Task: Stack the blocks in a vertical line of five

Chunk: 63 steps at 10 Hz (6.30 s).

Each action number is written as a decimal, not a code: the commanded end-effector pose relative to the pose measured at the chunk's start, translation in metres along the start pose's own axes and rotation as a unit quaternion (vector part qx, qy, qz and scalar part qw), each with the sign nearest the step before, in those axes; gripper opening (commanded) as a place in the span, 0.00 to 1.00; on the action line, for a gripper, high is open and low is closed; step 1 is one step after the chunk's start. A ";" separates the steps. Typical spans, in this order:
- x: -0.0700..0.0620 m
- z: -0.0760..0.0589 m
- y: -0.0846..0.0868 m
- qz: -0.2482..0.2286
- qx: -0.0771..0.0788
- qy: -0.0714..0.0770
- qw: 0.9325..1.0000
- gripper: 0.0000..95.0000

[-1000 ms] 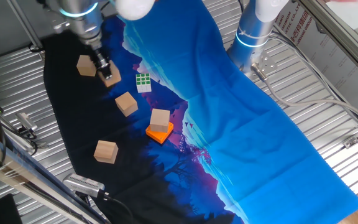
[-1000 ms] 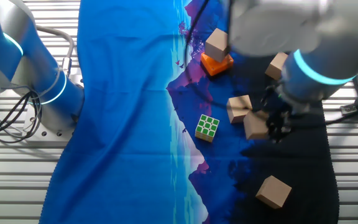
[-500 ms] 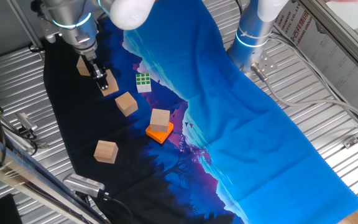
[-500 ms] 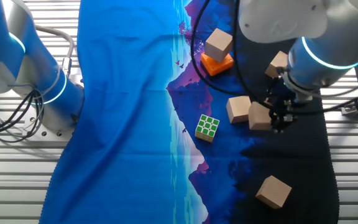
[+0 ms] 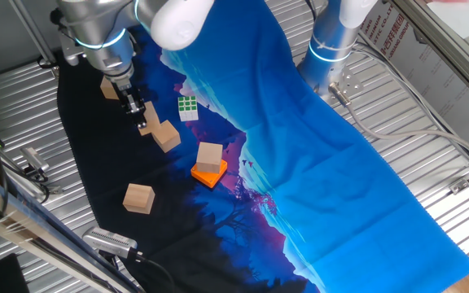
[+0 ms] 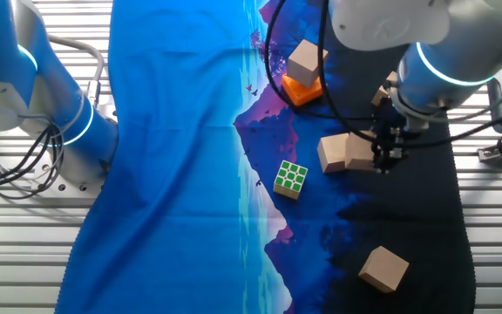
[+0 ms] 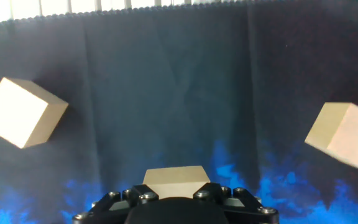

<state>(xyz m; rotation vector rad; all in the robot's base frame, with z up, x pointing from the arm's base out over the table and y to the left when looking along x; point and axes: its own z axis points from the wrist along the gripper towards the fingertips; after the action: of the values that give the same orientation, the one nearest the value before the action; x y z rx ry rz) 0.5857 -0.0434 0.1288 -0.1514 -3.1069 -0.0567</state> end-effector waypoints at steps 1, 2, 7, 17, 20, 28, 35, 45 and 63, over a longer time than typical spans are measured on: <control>0.005 -0.001 0.004 0.014 -0.007 -0.001 1.000 0.00; 0.006 -0.001 0.006 0.018 -0.008 0.000 1.000 0.00; 0.007 0.004 0.012 0.043 -0.010 -0.005 0.999 0.00; 0.006 0.018 0.015 0.048 -0.009 0.002 0.999 0.00; 0.007 0.019 0.012 0.044 -0.010 0.002 0.999 0.00; 0.007 0.019 0.012 0.041 -0.002 0.004 0.999 0.00; 0.007 0.019 0.012 -0.149 0.046 -0.006 0.988 0.00; 0.013 0.012 0.019 -0.152 0.040 0.013 0.987 0.00; 0.029 0.030 0.025 -0.153 0.005 0.003 0.988 1.00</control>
<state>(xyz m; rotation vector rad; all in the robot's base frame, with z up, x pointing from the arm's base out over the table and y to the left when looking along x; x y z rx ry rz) 0.5572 -0.0154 0.1013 0.3251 -3.0919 -0.0446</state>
